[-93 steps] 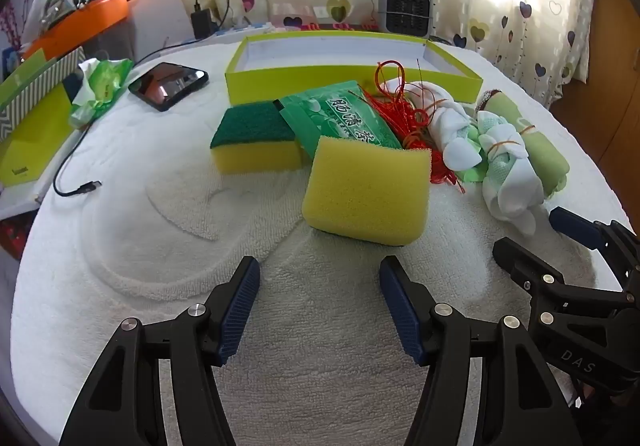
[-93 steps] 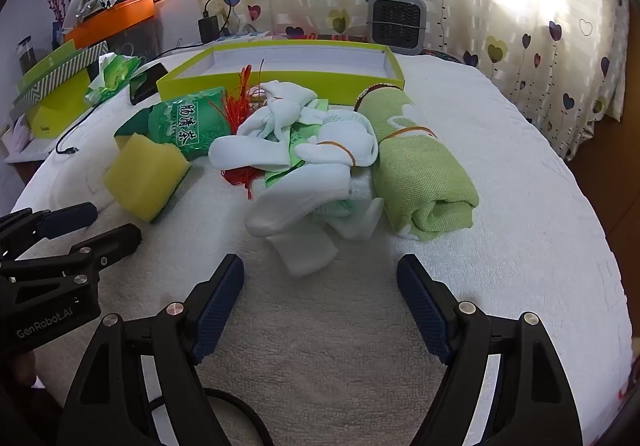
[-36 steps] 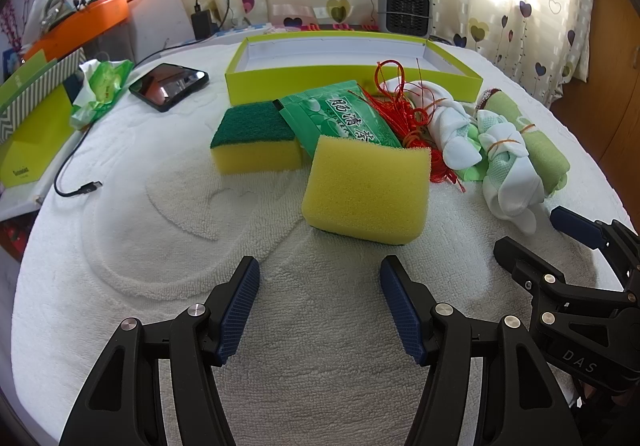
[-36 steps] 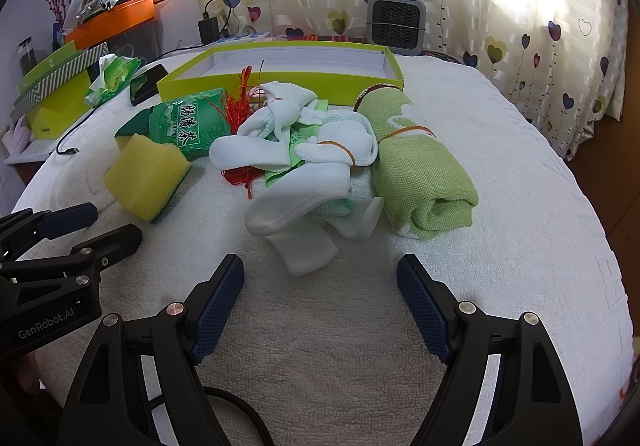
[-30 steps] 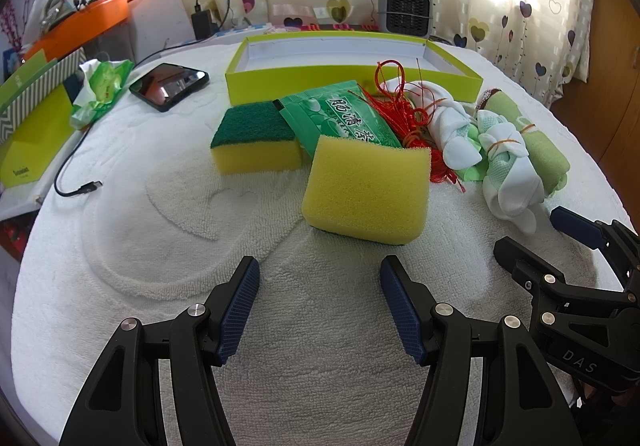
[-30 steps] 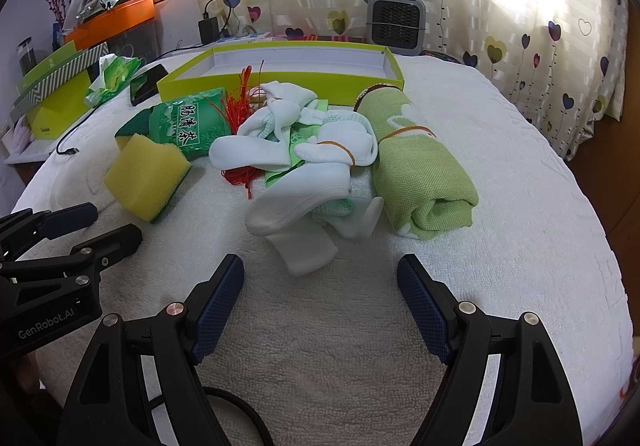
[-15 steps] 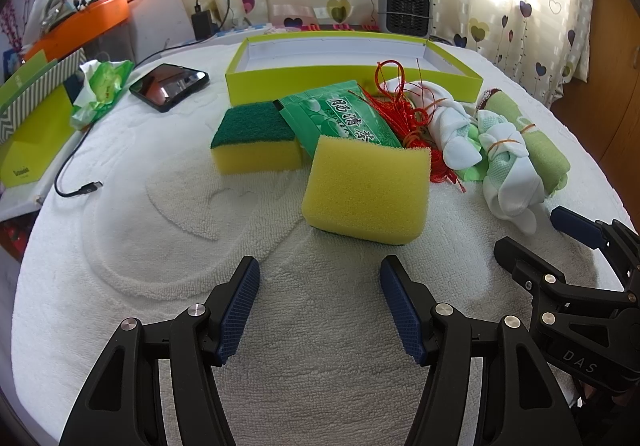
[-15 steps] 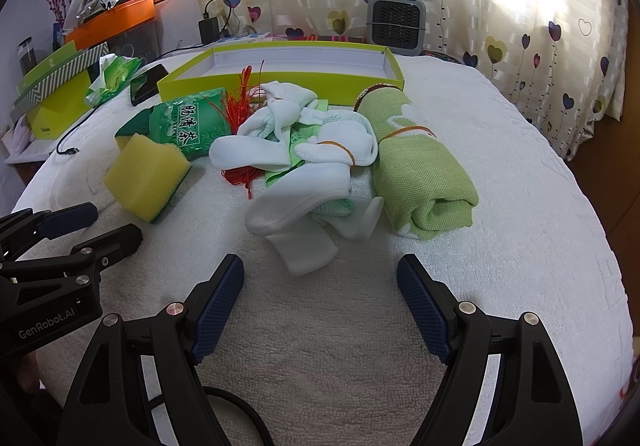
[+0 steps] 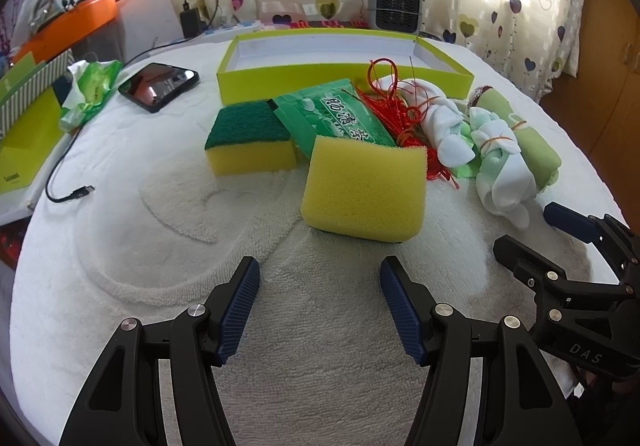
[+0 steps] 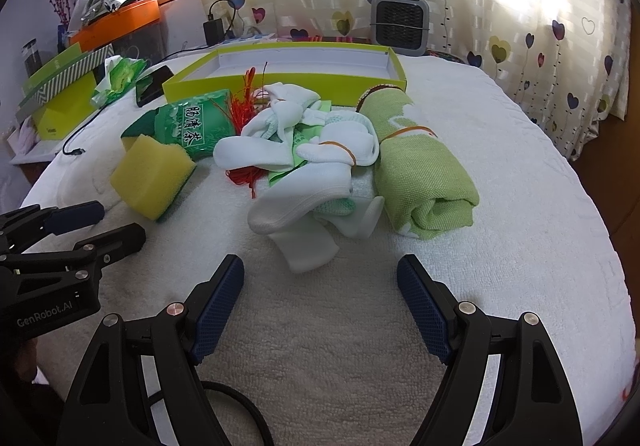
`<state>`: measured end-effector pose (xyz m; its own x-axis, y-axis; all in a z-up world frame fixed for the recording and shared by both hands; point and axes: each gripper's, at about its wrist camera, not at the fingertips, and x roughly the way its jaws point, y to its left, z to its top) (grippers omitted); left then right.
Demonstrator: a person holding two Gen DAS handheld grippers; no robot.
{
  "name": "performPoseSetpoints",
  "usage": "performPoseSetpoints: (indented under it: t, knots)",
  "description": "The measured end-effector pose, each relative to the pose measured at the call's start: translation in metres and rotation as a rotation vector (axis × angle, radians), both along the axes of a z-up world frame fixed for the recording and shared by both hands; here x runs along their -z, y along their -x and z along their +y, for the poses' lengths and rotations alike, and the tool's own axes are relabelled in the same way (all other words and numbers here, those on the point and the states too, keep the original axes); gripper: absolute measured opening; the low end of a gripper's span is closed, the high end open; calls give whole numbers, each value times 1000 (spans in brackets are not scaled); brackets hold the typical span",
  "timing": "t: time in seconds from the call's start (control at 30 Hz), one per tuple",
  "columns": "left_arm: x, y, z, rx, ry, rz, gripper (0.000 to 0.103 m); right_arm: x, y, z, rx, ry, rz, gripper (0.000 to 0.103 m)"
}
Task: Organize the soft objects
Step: 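Grasp the rolled green towel with the right gripper while the left gripper grasps the yellow sponge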
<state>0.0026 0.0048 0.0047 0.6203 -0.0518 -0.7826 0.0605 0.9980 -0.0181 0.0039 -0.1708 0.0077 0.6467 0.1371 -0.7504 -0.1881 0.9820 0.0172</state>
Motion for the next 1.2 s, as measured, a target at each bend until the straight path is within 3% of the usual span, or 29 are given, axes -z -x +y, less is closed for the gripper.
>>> performPoseSetpoints:
  t: [0.23,0.37,0.5,0.63,0.87,1.2]
  knots:
    - [-6,0,9,49,67,3,62,-14,5,-12,-24,-50,-44,79]
    - [-16,-4,14,138,132,-2,62,-26,7,-25,-18,-81,-78,79]
    - [-28,-7,13,155,127,-46,63,-38,5,-39,-9,-120,-116,79]
    - [-27,-16,2,175,90,-31,63,-47,-8,-49,35,-82,-150,79]
    - [-23,-28,-8,164,24,-23,63,-42,-32,-61,50,-51,-109,79]
    - [-17,-40,-3,163,44,5,64,-28,-52,-58,12,-59,-40,79]
